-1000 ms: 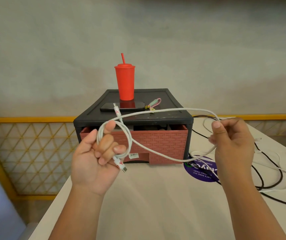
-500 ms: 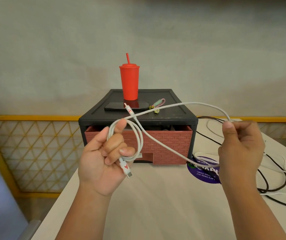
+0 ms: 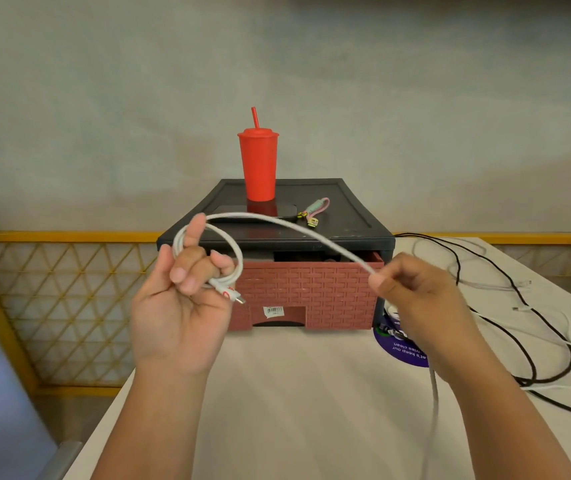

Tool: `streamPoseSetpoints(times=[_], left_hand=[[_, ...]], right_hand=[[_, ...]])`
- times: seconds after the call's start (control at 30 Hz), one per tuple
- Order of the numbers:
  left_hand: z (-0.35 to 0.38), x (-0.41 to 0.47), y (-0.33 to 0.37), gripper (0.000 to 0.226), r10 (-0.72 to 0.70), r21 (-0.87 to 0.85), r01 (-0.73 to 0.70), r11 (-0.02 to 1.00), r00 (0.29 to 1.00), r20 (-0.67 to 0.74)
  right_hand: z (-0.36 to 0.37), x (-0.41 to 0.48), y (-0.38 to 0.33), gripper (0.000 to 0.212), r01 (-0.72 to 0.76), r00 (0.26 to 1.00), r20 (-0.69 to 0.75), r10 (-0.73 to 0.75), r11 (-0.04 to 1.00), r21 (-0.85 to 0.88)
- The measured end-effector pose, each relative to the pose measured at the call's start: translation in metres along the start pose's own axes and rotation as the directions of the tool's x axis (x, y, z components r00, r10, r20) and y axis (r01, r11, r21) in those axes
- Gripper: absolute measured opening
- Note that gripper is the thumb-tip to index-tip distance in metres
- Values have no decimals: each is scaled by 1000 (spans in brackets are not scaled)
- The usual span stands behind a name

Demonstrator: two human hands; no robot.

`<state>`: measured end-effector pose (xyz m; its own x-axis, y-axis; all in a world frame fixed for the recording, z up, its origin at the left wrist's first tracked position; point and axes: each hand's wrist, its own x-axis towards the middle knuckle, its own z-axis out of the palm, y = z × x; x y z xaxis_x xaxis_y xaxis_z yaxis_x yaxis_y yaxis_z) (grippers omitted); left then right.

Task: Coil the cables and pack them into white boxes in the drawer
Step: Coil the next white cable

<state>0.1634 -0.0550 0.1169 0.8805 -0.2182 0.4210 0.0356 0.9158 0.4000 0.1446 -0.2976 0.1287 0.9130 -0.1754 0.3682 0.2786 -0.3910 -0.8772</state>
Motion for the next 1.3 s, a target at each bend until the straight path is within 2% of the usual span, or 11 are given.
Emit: streamPoseSetpoints(times=[0.1,0.23,0.4,0.5,0.6,0.7,0.8,0.93,1.07,1.17,1.3], left_hand=[[3,3,2,36,254,51,-252,966,966,-51],[8,3,4,35,432,270,-385,882,891,-140],[5,3,-7,28,522,585,-376,719,847,-97],[5,2,-17,30,555,788,-342,512,832,1],[8,0,-28,32,522,928,-256,269,849,83],[13,0,-40,29,478,964,-199,175,874,94],[17,2,-39,25,510,960,-192,204,858,64],[16,4,-33,33,545,932,-241,272,836,57],[16,8,-26,25,541,648,-335,684,829,-143],[10,8,-17,17,494,459,-365,810,846,-200],[6,6,-12,27,386,243,-331,912,893,-232]], right_hand=[[5,-3,3,23,-61,947,306,100,989,-133],[9,-10,3,22,-53,818,557,142,984,-172],[15,-16,-1,23,-47,674,729,119,992,-118],[19,-19,-4,25,-37,584,808,76,997,-67],[18,-21,-7,24,-57,533,844,54,998,-28],[14,-22,-11,24,-93,486,873,42,996,4],[13,-22,-12,27,-97,463,884,69,995,-27],[10,-21,-13,30,-105,478,874,90,993,-45],[8,-21,-11,31,-87,490,856,168,986,-143],[9,-20,-10,32,-83,530,831,170,985,-149],[6,-18,-11,37,-113,603,788,120,991,-65]])
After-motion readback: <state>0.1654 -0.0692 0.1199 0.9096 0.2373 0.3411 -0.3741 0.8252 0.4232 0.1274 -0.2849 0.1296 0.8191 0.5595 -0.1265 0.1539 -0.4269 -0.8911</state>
